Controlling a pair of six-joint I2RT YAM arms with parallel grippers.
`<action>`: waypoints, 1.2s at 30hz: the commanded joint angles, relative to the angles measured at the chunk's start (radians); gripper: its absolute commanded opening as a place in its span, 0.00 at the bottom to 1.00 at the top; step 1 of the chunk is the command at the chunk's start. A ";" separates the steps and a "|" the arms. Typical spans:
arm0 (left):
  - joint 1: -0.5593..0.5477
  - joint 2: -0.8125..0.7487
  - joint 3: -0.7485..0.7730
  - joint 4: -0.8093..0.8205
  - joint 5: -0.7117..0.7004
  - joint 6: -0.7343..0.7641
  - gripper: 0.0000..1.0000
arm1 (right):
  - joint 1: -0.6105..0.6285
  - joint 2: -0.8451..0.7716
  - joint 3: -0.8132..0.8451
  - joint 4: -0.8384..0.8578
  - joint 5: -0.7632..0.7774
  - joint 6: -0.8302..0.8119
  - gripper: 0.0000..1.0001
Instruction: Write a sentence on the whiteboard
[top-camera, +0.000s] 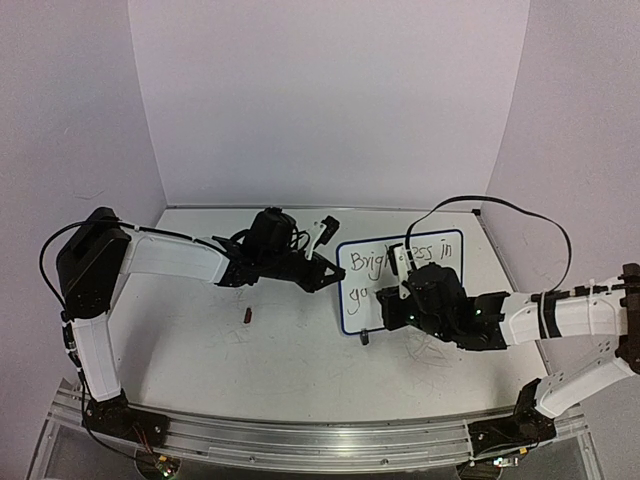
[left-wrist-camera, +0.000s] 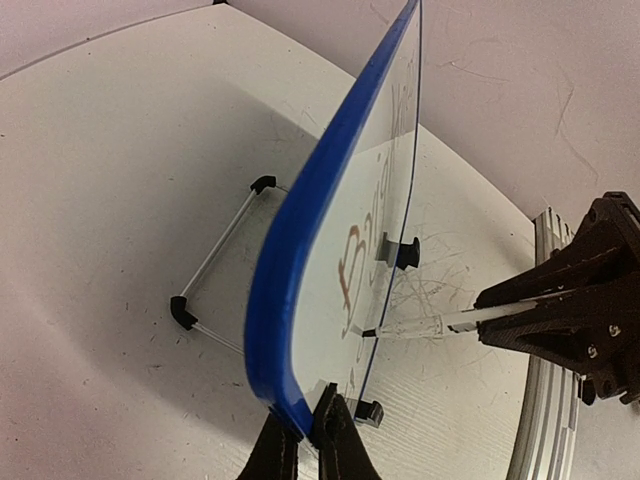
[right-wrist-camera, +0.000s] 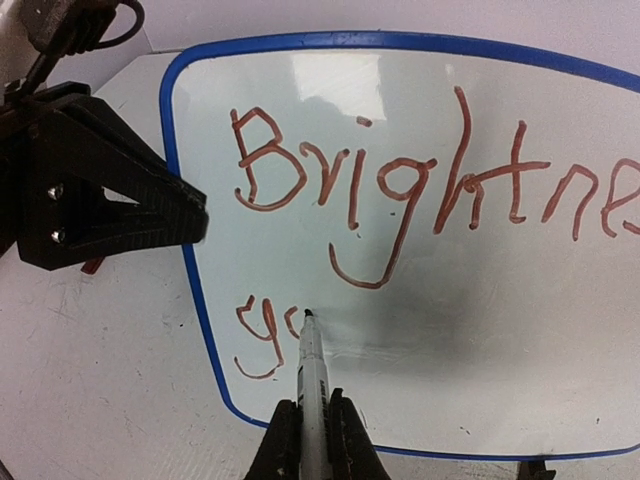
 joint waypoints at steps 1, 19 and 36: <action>0.008 0.000 -0.018 -0.131 -0.118 0.074 0.00 | -0.012 0.026 0.050 0.045 0.002 -0.014 0.00; 0.008 -0.001 -0.022 -0.133 -0.122 0.073 0.00 | -0.015 -0.107 -0.039 0.040 -0.005 0.021 0.00; 0.008 0.001 -0.011 -0.141 -0.122 0.077 0.00 | -0.016 -0.048 -0.026 0.043 0.007 0.004 0.00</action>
